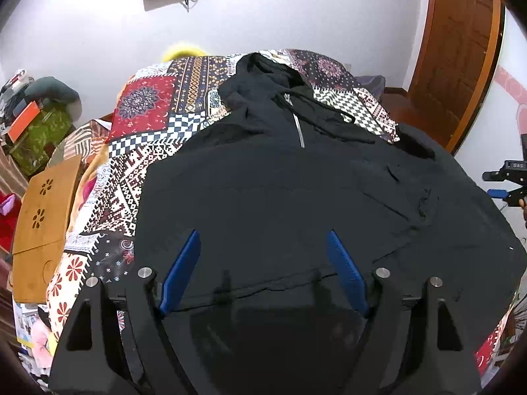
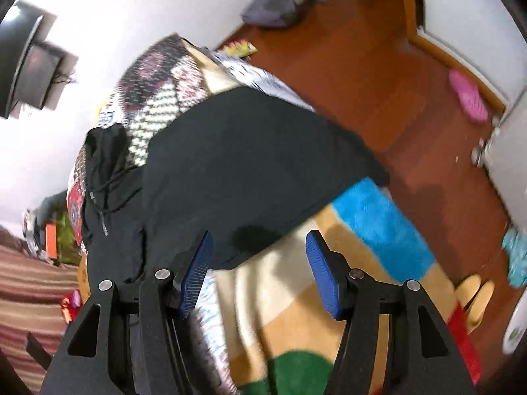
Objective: Fold large clothes
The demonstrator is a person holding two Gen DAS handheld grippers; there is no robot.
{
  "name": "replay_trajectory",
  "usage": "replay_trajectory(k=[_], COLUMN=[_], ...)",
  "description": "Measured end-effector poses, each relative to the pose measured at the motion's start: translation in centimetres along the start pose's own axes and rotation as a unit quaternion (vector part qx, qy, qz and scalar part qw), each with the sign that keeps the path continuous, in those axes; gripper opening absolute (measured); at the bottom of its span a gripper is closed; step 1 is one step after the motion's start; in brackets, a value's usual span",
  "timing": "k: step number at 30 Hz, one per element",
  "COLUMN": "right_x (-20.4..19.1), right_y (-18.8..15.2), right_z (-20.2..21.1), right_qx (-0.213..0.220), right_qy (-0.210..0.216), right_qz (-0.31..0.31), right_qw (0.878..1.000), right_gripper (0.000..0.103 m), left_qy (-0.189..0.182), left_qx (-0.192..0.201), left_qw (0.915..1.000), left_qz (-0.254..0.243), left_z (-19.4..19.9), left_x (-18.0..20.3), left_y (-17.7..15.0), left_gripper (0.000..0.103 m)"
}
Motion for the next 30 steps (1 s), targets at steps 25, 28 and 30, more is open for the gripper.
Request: replay_trajectory(k=[25, 28, 30], right_x=[-2.4, -6.6, -9.7], right_y=[6.5, 6.5, 6.1], right_z=[4.5, 7.6, 8.9], right_qx=[0.138, 0.162, 0.171], right_qy=[-0.049, -0.039, -0.031], right_qz=[0.011, 0.068, 0.108], right_qw=[0.989, 0.984, 0.979], right_gripper=[0.006, 0.006, 0.006], left_qy=[0.017, 0.016, 0.014], left_qx=[-0.01, -0.006, -0.002], left_qw=[0.9997, 0.9997, 0.9997], left_qz=[0.013, 0.016, 0.02], left_z=[-0.8, -0.3, 0.0], left_x=[-2.1, -2.6, -3.0], left_y=[-1.1, -1.1, -1.2], left_gripper=[0.079, 0.079, 0.079])
Point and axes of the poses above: each gripper's, at about its wrist camera, not at the fingertips, and z roughly against the way its jaws point, x to its right, y to its top, the point moved 7 cm from there along -z, roughly the way its jaws point, and after that the axes turned 3 degrees about z, right-handed, at the moved point
